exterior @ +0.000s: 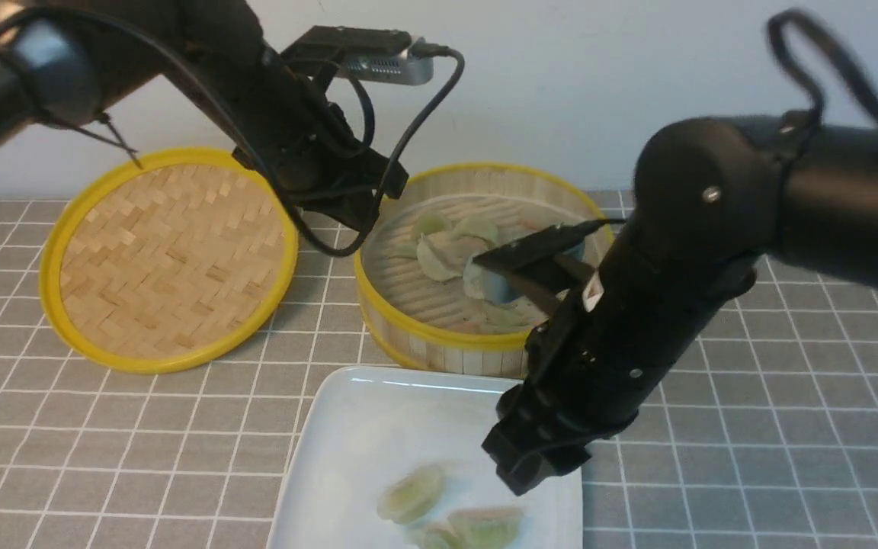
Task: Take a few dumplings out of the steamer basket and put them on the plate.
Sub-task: Use the left arm to grab a dumpling from the steamer
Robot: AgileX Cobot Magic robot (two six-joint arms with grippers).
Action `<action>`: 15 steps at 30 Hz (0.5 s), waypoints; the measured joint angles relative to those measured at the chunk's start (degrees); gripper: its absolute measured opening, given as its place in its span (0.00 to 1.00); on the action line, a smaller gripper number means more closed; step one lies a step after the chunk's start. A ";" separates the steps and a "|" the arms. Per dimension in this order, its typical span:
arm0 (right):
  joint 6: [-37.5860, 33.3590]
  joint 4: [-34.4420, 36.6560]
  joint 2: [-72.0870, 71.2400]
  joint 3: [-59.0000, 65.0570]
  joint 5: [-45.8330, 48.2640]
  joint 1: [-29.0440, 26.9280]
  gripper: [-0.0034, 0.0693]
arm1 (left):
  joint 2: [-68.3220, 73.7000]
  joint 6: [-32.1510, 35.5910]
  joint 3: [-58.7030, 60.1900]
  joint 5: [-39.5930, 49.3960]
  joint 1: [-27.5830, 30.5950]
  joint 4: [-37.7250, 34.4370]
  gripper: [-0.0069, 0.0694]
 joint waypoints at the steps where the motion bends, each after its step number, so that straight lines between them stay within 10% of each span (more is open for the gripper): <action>1: 0.74 -0.02 -2.53 0.00 0.52 0.00 0.26 | 1.85 0.00 -2.13 0.14 0.00 0.06 0.08; 7: 3.79 -0.14 -14.24 0.00 1.13 0.00 0.05 | 11.28 0.22 -10.93 0.35 -0.13 0.43 0.10; 15: 10.02 -4.69 -24.20 0.00 1.17 0.00 0.03 | 18.38 5.04 -16.89 -2.25 -2.13 3.09 0.43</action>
